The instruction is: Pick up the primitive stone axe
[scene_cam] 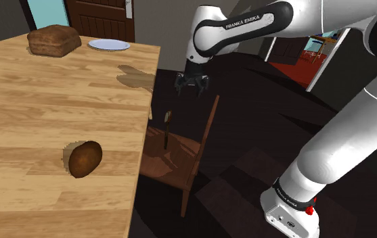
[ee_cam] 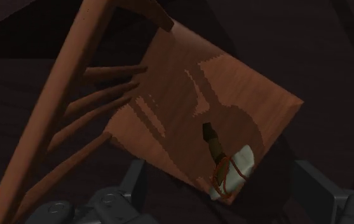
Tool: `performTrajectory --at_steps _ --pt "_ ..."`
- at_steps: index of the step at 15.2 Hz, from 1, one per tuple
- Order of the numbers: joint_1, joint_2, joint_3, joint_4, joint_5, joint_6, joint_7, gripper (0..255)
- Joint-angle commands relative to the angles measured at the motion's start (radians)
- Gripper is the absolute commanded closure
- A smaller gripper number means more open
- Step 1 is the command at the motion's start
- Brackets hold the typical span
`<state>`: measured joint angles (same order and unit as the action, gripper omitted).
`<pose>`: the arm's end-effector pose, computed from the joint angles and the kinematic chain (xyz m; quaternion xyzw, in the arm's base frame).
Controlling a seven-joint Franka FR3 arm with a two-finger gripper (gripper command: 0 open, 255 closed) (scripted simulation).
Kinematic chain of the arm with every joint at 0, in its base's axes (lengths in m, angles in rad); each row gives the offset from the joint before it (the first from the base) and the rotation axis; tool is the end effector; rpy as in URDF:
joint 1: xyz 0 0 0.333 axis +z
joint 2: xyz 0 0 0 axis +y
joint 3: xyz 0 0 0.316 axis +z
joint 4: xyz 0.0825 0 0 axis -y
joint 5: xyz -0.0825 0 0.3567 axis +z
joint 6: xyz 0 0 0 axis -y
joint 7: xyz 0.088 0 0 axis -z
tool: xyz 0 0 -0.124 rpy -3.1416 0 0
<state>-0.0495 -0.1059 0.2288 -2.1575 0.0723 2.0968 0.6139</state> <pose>0.4878 0.0951 0.4429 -0.9721 0.2329 -0.0122 0.0264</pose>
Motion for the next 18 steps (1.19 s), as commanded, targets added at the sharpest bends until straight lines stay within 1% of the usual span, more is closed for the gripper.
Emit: performTrajectory --at_steps 1,6,11,12,18 --pt "-0.001 0.082 0.008 0.039 -0.014 0.029 0.061 0" --pt "0.009 0.284 0.007 0.166 -0.05 0.071 0.197 0" --pt "0.031 0.486 -0.016 0.32 -0.072 0.088 0.313 0" --pt "0.034 0.51 -0.02 0.341 -0.073 0.089 0.326 0" --pt "0.038 0.555 -0.025 0.32 -0.081 0.153 0.327 0"
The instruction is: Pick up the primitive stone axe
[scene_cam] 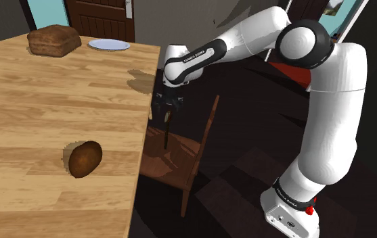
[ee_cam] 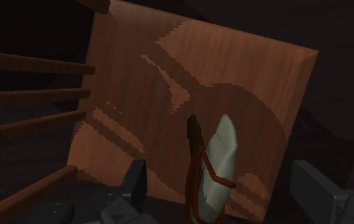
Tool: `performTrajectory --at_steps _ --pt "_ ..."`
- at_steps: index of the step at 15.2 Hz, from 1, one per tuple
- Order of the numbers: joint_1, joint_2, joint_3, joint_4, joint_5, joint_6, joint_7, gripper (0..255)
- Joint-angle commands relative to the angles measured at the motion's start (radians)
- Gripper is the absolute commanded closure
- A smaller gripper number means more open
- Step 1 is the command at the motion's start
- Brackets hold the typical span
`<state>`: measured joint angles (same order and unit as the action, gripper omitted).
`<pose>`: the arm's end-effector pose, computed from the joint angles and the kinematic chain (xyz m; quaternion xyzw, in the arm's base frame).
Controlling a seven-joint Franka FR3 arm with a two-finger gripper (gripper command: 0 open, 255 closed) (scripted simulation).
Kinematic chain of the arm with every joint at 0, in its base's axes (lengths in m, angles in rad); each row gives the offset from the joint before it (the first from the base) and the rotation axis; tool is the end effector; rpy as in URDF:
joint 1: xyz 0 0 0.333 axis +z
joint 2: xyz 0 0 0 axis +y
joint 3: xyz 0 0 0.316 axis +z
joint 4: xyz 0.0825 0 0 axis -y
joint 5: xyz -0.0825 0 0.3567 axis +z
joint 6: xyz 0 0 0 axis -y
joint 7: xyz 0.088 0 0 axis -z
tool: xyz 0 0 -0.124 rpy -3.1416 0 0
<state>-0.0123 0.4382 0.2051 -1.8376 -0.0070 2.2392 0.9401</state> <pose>0.6078 0.1099 0.2938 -0.9277 0.3708 0.0334 0.0269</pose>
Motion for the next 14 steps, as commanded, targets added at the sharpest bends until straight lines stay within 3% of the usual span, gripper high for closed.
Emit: performTrajectory --at_steps 1,3,4,14 --pt "0.002 0.019 -0.002 -0.002 -0.004 0.021 0.001 0" --pt "0.002 0.024 -0.003 -0.003 -0.004 0.027 0.001 0" --pt "0.003 0.026 -0.003 0.001 -0.005 0.025 0.001 255" --pt "0.001 0.015 -0.002 -0.001 -0.003 0.017 0.001 255"
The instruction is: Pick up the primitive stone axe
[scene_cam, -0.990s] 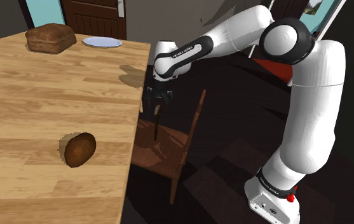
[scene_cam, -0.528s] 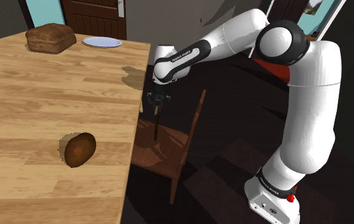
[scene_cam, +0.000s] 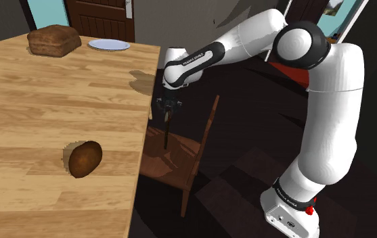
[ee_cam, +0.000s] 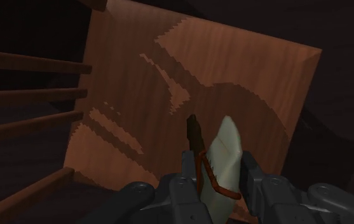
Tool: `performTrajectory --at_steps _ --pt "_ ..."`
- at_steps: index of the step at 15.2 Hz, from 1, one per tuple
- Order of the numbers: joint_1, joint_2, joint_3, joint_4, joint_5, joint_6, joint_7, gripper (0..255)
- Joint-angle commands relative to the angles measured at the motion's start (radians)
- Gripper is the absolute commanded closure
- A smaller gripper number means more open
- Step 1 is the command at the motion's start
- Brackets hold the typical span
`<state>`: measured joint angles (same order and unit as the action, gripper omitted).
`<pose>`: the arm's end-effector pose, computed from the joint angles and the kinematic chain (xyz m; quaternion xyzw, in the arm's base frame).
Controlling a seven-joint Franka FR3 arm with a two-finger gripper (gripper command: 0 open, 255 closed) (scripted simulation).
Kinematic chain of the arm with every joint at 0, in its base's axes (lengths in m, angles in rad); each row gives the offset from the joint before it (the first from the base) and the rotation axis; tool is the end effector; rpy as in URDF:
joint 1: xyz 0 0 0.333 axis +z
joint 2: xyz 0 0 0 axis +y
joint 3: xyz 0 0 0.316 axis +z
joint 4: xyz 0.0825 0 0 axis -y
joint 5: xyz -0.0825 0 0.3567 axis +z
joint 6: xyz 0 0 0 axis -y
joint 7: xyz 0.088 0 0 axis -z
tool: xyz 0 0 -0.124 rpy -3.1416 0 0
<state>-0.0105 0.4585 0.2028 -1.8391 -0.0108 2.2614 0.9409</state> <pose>0.6093 0.1099 0.2826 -0.9277 0.3710 0.0331 0.0271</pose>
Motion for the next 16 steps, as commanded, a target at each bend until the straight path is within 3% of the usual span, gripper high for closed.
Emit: performTrajectory --at_steps 1,16 --pt "-0.001 -0.013 0.001 0.003 0.002 -0.016 0.0 255" --pt "-0.009 -0.103 0.01 0.059 0.019 -0.16 -0.002 255"
